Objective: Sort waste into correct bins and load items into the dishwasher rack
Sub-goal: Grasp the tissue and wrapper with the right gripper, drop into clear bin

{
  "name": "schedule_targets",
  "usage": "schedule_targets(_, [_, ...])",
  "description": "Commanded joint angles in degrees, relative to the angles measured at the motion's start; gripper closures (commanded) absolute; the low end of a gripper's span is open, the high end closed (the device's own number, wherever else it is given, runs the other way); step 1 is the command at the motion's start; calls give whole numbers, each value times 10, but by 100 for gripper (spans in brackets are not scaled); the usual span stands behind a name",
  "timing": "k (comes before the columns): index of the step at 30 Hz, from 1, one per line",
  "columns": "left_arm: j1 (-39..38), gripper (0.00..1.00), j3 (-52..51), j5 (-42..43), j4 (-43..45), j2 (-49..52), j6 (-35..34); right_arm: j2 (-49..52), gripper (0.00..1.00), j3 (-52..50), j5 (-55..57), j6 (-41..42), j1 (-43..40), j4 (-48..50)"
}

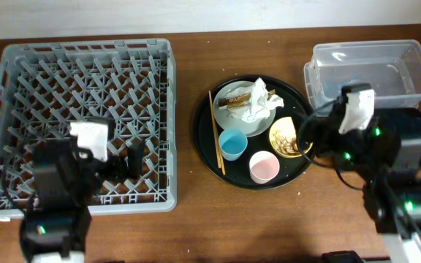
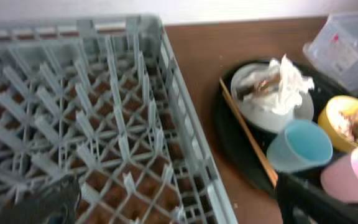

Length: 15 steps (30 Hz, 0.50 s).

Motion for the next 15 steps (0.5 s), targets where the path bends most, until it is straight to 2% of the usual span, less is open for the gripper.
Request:
schedule_targets(1, [-2, 1, 194, -20, -114, 172, 38, 89, 2, 56, -80, 0, 4, -1])
schedule_targets(4, [-38, 1, 388, -44, -235, 356, 42, 164, 2, 75, -148, 2, 4, 42])
schedule_targets(6, [-55, 1, 426, -44, -232, 408, 42, 193, 2, 75, -150, 7, 4, 79])
schedule_targets(8, [-61, 1, 425, -43, -215, 434, 42, 235, 2, 75, -204, 6, 4, 106])
schedule_targets(9, [-61, 1, 425, -42, -214, 442, 42, 259, 7, 75, -215, 12, 4, 119])
schedule_targets(10, [-61, 1, 425, -38, -215, 447, 42, 293, 14, 75, -198, 85, 4, 137])
schedule_targets(13, [-61, 1, 425, -24, -216, 447, 42, 338, 5, 75, -64, 219, 22, 151])
schedule_targets(15, [-61, 1, 425, -24, -215, 447, 42, 340, 4, 75, 100, 301, 72, 153])
